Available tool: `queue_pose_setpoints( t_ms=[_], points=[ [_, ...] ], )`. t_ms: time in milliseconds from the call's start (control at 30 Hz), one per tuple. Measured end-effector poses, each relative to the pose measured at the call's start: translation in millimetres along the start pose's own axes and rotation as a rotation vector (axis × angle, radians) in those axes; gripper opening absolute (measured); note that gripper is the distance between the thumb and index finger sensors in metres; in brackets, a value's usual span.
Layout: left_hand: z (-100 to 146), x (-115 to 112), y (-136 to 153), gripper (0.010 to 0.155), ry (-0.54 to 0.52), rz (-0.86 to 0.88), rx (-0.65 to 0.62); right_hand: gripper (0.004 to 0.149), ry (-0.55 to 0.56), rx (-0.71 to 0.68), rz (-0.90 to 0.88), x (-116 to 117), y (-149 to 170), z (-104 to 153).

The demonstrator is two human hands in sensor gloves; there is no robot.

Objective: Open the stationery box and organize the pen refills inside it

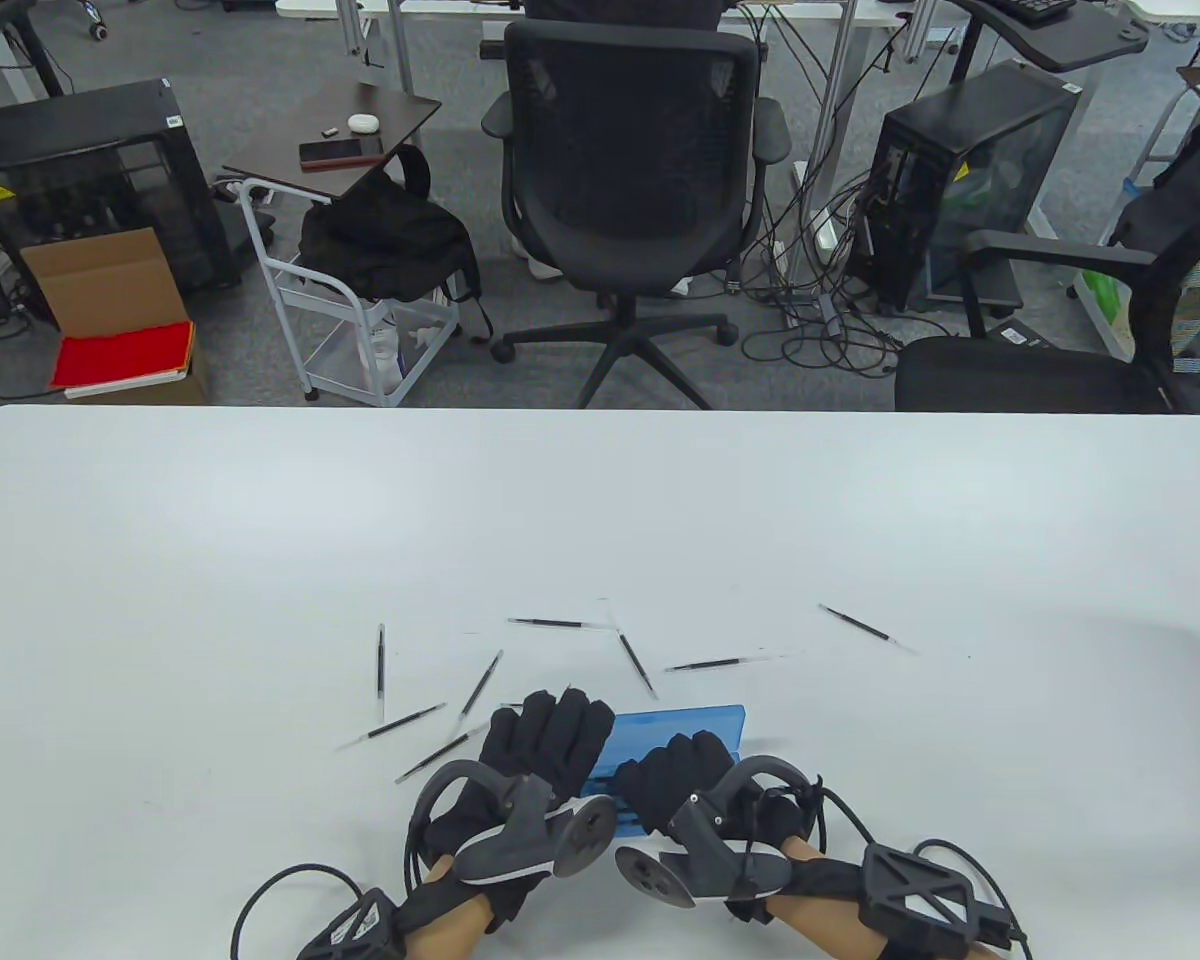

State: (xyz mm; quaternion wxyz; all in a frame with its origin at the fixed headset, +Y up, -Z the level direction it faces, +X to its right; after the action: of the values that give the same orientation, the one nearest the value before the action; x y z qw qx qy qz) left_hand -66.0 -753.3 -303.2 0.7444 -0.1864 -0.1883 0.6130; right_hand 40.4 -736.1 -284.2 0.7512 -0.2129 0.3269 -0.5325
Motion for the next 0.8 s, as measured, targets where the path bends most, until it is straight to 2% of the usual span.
queue_pose_setpoints(
  t_ms=[200,433,633,800],
  points=[
    [0,0,0,0.122,-0.001,-0.004,0.000,0.056,0.073,0.030,-0.049,-30,16,6],
    [0,0,0,0.122,-0.001,-0.005,0.000,0.055,0.127,0.182,-0.066,-57,77,4],
    [0,0,0,0.122,-0.001,-0.006,0.001,0.054,0.064,0.320,-0.097,-43,136,-14],
    [0,0,0,0.122,0.000,-0.005,0.001,0.055,-0.047,0.383,-0.128,-11,166,-31]
  ],
)
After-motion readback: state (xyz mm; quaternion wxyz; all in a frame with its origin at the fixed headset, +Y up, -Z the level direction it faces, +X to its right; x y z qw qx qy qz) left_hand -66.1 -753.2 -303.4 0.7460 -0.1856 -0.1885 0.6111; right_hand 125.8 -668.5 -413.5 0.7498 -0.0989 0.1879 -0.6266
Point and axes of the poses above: the tracker on the back of each hand, its own y axis roughly to the little-finger side, its own z axis roughly from the fingertips to the wrist, x = y × z, the point moved 3 cm from there along -z, roughly from the wrist to the fingertips, and after that the axes turned 2 degrees about -x, right-handed, at the moved point
